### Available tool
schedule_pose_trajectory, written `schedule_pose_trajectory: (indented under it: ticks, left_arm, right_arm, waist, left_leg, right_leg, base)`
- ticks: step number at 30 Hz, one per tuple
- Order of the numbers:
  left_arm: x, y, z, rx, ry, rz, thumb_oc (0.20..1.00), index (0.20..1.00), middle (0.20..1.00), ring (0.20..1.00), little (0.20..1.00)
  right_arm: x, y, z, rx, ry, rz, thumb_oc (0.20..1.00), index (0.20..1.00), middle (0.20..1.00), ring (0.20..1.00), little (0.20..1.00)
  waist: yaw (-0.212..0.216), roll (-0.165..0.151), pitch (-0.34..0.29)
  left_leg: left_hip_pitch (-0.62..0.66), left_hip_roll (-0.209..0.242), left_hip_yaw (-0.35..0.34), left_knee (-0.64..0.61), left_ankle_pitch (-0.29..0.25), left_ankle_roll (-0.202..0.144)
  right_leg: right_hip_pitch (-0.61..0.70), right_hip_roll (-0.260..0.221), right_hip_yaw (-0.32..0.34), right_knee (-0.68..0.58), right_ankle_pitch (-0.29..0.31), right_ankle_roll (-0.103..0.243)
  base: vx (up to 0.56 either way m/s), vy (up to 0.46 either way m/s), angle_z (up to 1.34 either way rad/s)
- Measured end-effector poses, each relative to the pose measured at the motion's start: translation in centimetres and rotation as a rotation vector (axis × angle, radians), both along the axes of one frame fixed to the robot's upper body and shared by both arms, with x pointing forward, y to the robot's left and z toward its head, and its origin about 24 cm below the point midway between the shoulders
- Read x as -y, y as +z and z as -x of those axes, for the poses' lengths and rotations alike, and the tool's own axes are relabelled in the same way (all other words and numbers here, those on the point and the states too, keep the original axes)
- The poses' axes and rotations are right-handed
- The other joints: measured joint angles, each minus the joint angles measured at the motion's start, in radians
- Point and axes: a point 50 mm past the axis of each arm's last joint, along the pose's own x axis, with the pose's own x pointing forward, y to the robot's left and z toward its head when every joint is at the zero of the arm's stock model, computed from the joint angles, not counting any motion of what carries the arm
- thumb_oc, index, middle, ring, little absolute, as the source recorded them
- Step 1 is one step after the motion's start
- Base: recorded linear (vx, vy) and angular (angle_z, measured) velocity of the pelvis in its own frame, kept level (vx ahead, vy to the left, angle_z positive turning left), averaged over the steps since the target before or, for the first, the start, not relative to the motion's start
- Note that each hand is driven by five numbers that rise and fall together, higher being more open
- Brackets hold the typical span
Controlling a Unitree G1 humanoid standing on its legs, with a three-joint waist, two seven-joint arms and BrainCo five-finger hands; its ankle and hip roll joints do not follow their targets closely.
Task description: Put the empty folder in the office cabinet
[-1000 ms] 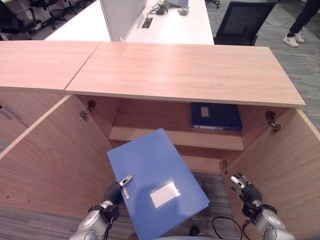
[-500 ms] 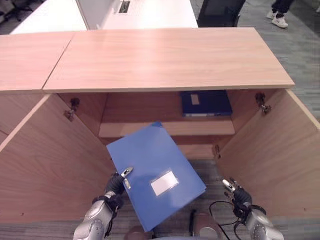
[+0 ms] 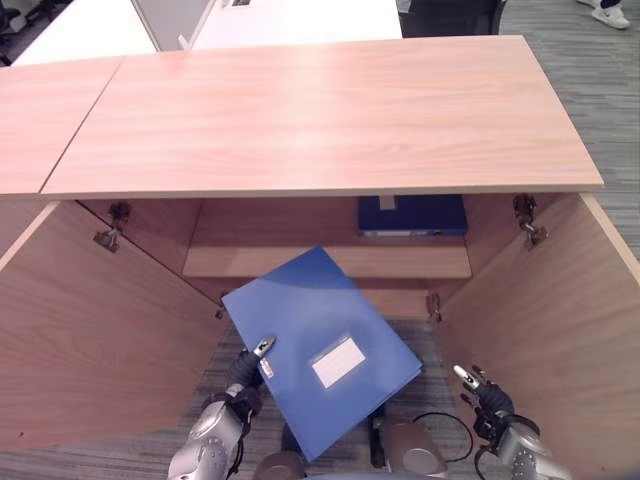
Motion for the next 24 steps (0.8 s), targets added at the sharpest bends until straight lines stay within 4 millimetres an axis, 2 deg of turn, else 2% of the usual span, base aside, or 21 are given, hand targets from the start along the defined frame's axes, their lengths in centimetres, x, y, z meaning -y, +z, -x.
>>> schedule_pose_trajectory:
  ticks: [2, 6, 7, 9, 10, 12, 13, 14, 17, 19, 21, 23, 24]
  left_arm:
    - [0.1, 0.2, -0.3, 0.012, -0.005, -0.003, 0.200, 0.200, 0.200, 0.200, 0.200]
    - [0.5, 0.5, -1.0, 0.033, -0.015, 0.002, 0.200, 0.200, 0.200, 0.200, 0.200]
    - [0.6, 0.4, -0.8, 0.028, -0.013, 0.006, 0.200, 0.200, 0.200, 0.200, 0.200]
    - [0.8, 0.4, -0.9, 0.028, -0.019, 0.007, 0.200, 0.200, 0.200, 0.200, 0.200]
    - [0.8, 0.5, -1.0, 0.032, -0.021, 0.008, 0.200, 0.200, 0.200, 0.200, 0.200]
    - [0.9, 0.6, -1.1, 0.037, -0.021, 0.010, 0.200, 0.200, 0.200, 0.200, 0.200]
    - [0.9, 0.6, -1.2, 0.036, -0.018, 0.015, 0.200, 0.200, 0.200, 0.200, 0.200]
    - [0.8, 0.6, -1.1, 0.032, -0.011, 0.013, 0.200, 0.200, 0.200, 0.200, 0.200]
    - [0.7, 0.3, -1.0, 0.018, -0.001, 0.008, 0.200, 0.200, 0.200, 0.200, 0.200]
    - [0.7, -0.1, -0.7, -0.002, 0.008, 0.015, 0.200, 0.200, 0.200, 0.200, 0.200]
    - [0.6, -0.2, -0.5, -0.011, 0.010, 0.011, 0.200, 0.200, 0.200, 0.200, 0.200]
    - [0.8, -0.2, -0.5, -0.009, 0.006, 0.017, 0.200, 0.200, 0.200, 0.200, 0.200]
    - [1.0, -0.3, -0.5, -0.009, 0.003, 0.023, 0.200, 0.200, 0.200, 0.200, 0.200]
  right_arm:
    - [0.1, -0.1, -0.1, -0.007, -0.004, 0.003, 1.000, 1.000, 1.000, 1.000, 1.000]
    - [0.2, -0.1, -0.2, -0.006, -0.011, 0.005, 1.000, 1.000, 1.000, 1.000, 1.000]
    - [0.3, 0.0, -0.4, 0.000, -0.010, 0.009, 1.000, 1.000, 1.000, 1.000, 1.000]
    - [0.4, 0.1, -0.4, 0.001, -0.014, 0.014, 1.000, 1.000, 1.000, 1.000, 1.000]
    - [0.4, 0.0, -0.3, -0.002, -0.017, 0.015, 1.000, 1.000, 1.000, 1.000, 1.000]
    - [0.4, 0.0, -0.2, -0.007, -0.024, 0.019, 1.000, 1.000, 1.000, 1.000, 1.000]
    - [0.6, 0.1, -0.2, -0.008, -0.027, 0.027, 1.000, 1.000, 1.000, 1.000, 1.000]
    - [0.7, 0.2, -0.4, -0.004, -0.026, 0.032, 1.000, 1.000, 1.000, 1.000, 1.000]
    - [0.8, 0.4, -0.8, 0.008, -0.023, 0.038, 1.000, 1.000, 1.000, 1.000, 1.000]
    - [1.0, 0.4, -0.5, 0.000, -0.027, 0.041, 1.000, 1.000, 1.000, 1.000, 1.000]
    - [1.1, 0.1, 0.1, -0.015, -0.034, 0.041, 1.000, 1.000, 1.000, 1.000, 1.000]
    - [1.4, -0.2, 1.2, -0.038, -0.046, 0.044, 1.000, 1.000, 1.000, 1.000, 1.000]
    - [1.6, -0.3, 1.6, -0.049, -0.053, 0.048, 1.000, 1.000, 1.000, 1.000, 1.000]
  waist:
    - [0.000, -0.007, -0.004]
    - [0.002, -0.056, 0.009]
    - [0.012, -0.062, 0.011]
    - [0.015, -0.071, 0.017]
    - [0.014, -0.074, 0.019]
    - [0.014, -0.076, 0.018]
    - [0.019, -0.063, 0.011]
    - [0.022, -0.057, 0.012]
    - [0.030, -0.045, 0.005]
    - [0.041, -0.041, 0.002]
    - [0.045, -0.032, -0.003]
    - [0.040, -0.008, -0.019]
    - [0.040, 0.012, -0.030]
  left_leg:
    - [-0.017, -0.003, 0.008, 0.036, 0.019, -0.036]
    - [-0.146, -0.045, -0.008, 0.308, 0.064, -0.122]
    - [-0.168, -0.049, -0.008, 0.373, 0.072, -0.126]
    - [-0.198, -0.033, -0.007, 0.428, 0.078, -0.124]
    - [-0.203, -0.015, 0.019, 0.418, 0.071, -0.117]
    - [-0.182, 0.044, 0.059, 0.287, 0.074, -0.117]
    - [-0.155, 0.090, 0.057, 0.111, 0.074, -0.126]
    - [-0.139, 0.108, 0.046, 0.035, 0.077, -0.133]
    - [-0.128, 0.111, 0.017, -0.008, 0.080, -0.138]
    - [-0.109, 0.101, -0.028, -0.032, 0.085, -0.146]
    - [-0.090, 0.100, -0.004, -0.052, 0.089, -0.141]
    - [-0.068, 0.099, 0.033, -0.074, 0.096, -0.132]
    - [-0.062, 0.100, 0.035, -0.073, 0.118, -0.111]
  right_leg:
    - [0.007, -0.001, -0.005, -0.003, -0.008, -0.012]
    - [0.054, -0.035, -0.026, -0.028, -0.019, -0.044]
    - [0.069, -0.031, -0.029, -0.029, -0.021, -0.061]
    - [0.090, -0.031, -0.038, -0.029, -0.034, -0.081]
    - [0.102, -0.032, -0.051, -0.039, -0.034, -0.082]
    - [0.111, -0.025, -0.065, -0.040, -0.042, -0.089]
    - [0.114, -0.007, -0.064, -0.043, -0.043, -0.084]
    - [0.114, 0.005, -0.056, -0.043, -0.042, -0.085]
    - [0.129, 0.018, -0.048, -0.059, -0.040, -0.084]
    - [0.174, 0.034, -0.021, -0.096, -0.036, -0.075]
    - [0.211, 0.036, -0.004, -0.133, -0.016, -0.070]
    - [0.242, 0.023, 0.004, -0.159, -0.013, -0.032]
    - [0.242, 0.023, 0.006, -0.161, -0.018, -0.014]
  base:
    - [0.09, -0.183, 0.16]
    - [0.05, -0.091, 0.21]
    - [0.15, -0.021, 0.09]
    - [0.19, 0.074, 0.13]
    - [0.19, 0.108, 0.26]
    - [0.19, 0.115, 0.20]
    - [0.18, 0.112, -0.01]
    - [0.11, 0.068, -0.09]
    - [0.14, 0.081, -0.23]
    - [0.22, 0.153, -0.35]
    - [0.21, 0.249, -0.35]
    - [0.10, 0.236, -0.13]
    - [0.05, 0.222, 0.06]
